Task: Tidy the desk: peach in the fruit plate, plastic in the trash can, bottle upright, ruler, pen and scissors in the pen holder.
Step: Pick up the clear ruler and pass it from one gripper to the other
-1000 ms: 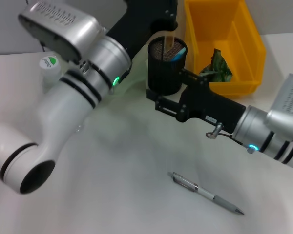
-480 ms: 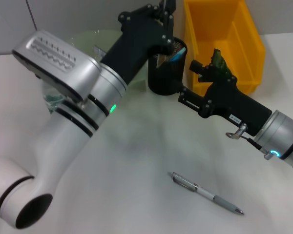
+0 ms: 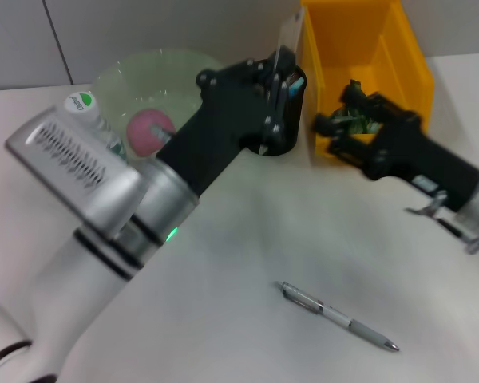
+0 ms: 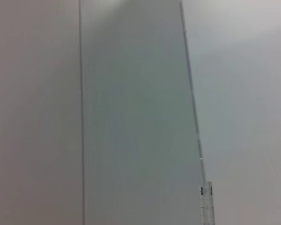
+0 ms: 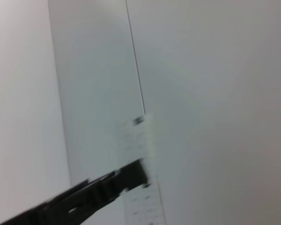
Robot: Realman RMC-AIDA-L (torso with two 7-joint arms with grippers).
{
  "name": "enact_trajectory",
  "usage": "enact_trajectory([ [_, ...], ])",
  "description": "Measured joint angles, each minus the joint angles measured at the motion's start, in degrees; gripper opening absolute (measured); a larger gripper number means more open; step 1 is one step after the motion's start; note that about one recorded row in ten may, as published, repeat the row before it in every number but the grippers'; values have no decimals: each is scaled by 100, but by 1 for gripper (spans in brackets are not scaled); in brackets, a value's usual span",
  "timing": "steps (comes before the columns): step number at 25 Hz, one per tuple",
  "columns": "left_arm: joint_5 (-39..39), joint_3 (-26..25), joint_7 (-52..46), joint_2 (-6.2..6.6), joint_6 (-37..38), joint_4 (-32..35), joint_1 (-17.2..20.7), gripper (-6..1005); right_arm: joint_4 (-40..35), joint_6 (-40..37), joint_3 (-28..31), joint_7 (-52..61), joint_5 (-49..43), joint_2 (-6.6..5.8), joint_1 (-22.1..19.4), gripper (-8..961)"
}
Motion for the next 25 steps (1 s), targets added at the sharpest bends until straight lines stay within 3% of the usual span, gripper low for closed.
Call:
enact_trajectory([
  [1, 0, 0, 0, 0, 0, 0, 0, 32, 0, 0, 0, 0, 0, 0, 0, 716],
  [5, 159, -2, -115, 12, 102, 12, 91, 32, 71, -460, 54, 493, -549, -391, 58, 716],
  [6, 777, -15, -918, 60, 513, 235, 298, 32, 62, -552, 59, 620, -730, -494, 102, 716],
  [12, 1679, -24, -2604, 75, 1492, 1172, 351, 32, 28, -1044, 63, 1334, -2016, -949, 589, 716],
  [15, 1733, -26, -2802, 77, 1581, 1293, 344, 32, 15, -1139, 64, 1527, -2505, -1023, 809, 716],
  [18, 1927, -11, -3763, 74, 2158, 1993, 300, 32, -33, -1140, 65, 1544, -2660, -1034, 896, 715],
  [25, 2321, 33, -4038, 65, 2775, 2465, 255, 32, -288, -1146, 67, 1675, -2851, -1018, 974, 715],
])
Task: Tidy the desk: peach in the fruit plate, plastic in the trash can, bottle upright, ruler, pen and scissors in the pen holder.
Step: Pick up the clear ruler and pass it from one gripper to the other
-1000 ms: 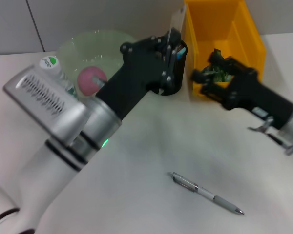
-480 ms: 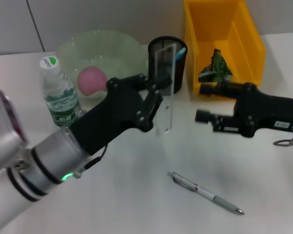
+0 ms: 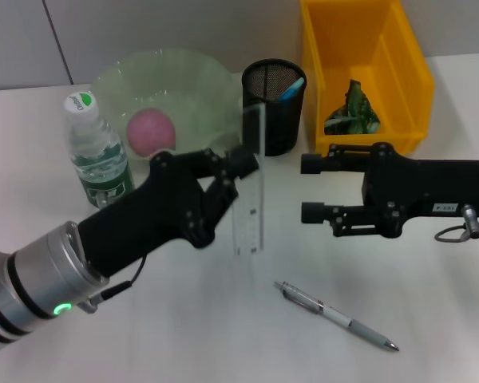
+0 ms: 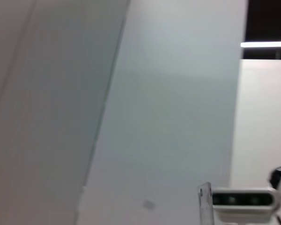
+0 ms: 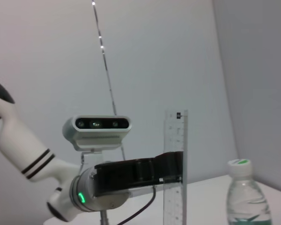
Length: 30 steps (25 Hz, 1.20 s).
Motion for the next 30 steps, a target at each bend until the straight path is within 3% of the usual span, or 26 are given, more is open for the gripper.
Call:
enact_trajectory([
  [12, 377, 3, -9, -18, 108, 158, -210, 33, -523, -56, 8, 493, -461, 162, 97, 690],
  [22, 430, 156, -212, -16, 393, 320, -285, 33, -596, -143, 12, 633, -591, 176, 138, 629],
  [27, 430, 187, -229, -18, 442, 334, -293, 33, -641, -168, 12, 636, -593, 183, 140, 461],
  [30, 430, 187, -242, -18, 445, 334, -307, 33, -653, -192, 12, 638, -593, 198, 141, 462],
])
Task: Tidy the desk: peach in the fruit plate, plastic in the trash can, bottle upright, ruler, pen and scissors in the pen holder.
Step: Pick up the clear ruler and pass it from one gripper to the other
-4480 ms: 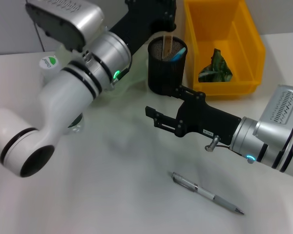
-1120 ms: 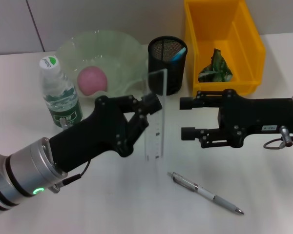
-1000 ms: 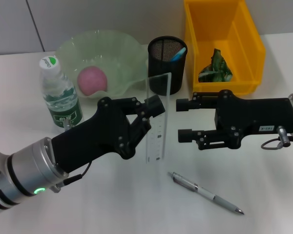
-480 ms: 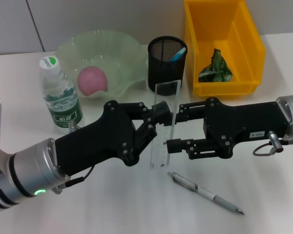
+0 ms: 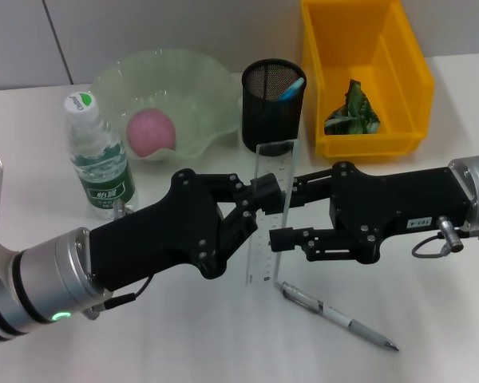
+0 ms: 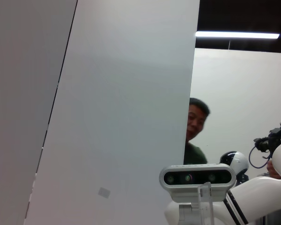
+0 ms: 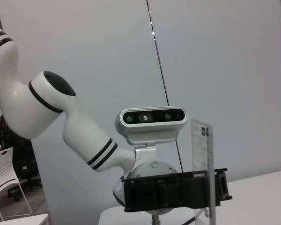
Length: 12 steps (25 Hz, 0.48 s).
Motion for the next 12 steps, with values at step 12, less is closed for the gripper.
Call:
enact_trajectory([
  [12, -1, 0, -31, 0, -1, 0, -23, 33, 4, -39, 0, 5, 0, 27, 72, 383],
])
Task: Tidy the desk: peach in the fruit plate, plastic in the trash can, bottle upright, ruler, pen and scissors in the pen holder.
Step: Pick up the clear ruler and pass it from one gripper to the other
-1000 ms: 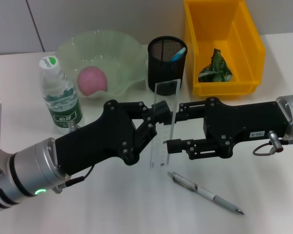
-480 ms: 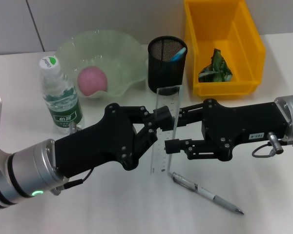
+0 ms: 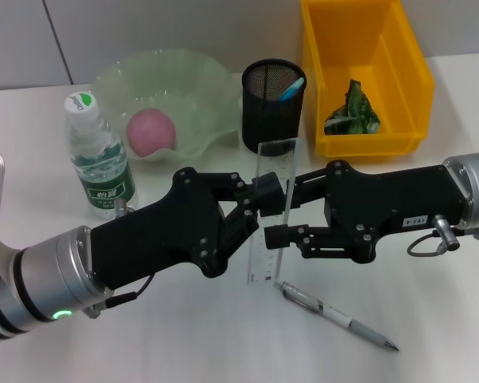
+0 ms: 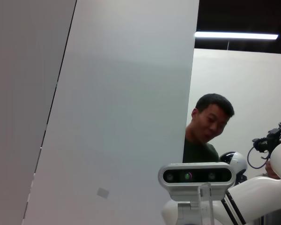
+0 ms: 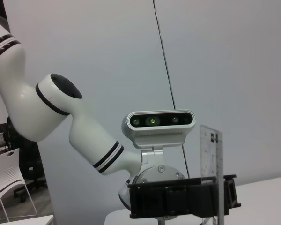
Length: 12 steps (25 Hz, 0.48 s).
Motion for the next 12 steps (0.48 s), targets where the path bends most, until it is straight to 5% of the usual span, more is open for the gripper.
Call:
enact_trajectory([
  [12, 0, 0, -2, -9, 3, 0, -6, 33, 4, 17, 0, 0, -8, 13, 19, 257],
])
